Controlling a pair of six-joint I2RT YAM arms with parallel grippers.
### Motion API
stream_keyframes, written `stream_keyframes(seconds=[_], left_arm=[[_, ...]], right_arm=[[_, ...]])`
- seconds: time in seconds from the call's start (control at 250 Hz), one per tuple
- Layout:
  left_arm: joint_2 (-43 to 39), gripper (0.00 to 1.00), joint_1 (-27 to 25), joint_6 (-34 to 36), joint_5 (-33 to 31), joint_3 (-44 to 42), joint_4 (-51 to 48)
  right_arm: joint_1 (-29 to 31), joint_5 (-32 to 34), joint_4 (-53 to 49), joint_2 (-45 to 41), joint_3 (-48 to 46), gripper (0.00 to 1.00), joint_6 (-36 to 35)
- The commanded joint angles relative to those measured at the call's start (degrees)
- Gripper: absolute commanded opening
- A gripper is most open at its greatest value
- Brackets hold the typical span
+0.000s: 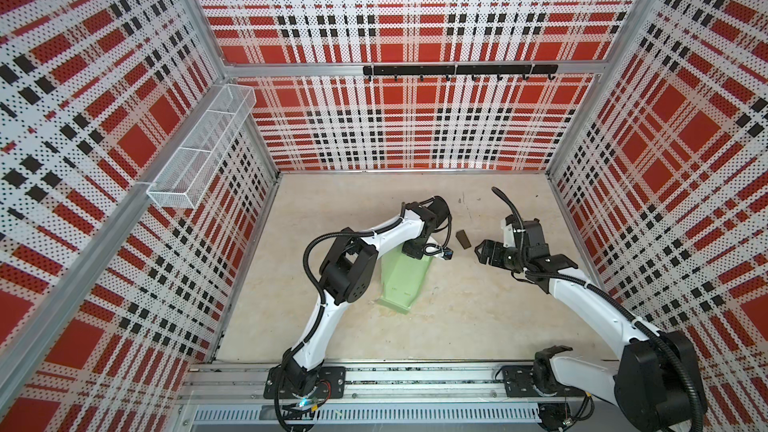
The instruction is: Fold the paper box
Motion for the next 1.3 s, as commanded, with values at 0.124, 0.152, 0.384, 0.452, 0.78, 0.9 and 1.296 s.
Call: stream_keyframes(seconds=[0.124, 0.152, 0.384, 0.452, 0.78, 0.9, 1.296], left_arm=[[-10.04, 0.46, -1.93, 1.06, 2.42, -1.89, 3.39], [-10.98, 0.48, -1.93, 0.65, 2.96, -2.32, 4.01], [-12.15, 0.5, -1.07, 1.78, 2.82, -8.31, 8.48], [-11.2, 0.5, -0.47, 1.9, 3.81, -8.46, 8.47], [-5.09, 0.38, -0.44, 4.63, 8.4, -4.7, 7.79], [-3.74, 0.34, 0.0, 5.55, 9.14, -3.93, 7.32], [-0.91, 0.19, -0.31, 5.07, 10.17, -3.46, 8.64]], right_arm=[[0.06, 0.69, 1.37, -0.4, 0.37, 0.88, -0.47], [0.06, 0.78, 1.36, -0.31, 0.4, 0.88, -0.49], [0.06, -1.53, 2.93, 1.28, 0.63, 0.87, -0.21], [0.06, -2.16, 2.76, 2.05, 1.13, 0.85, -0.14], [0.06, -3.38, 3.05, 3.27, 1.35, 0.8, -0.56], [0.06, -3.7, 3.2, 3.29, 0.97, 0.8, -0.77], [0.06, -3.57, 4.1, 4.69, 0.3, 0.78, -1.44]])
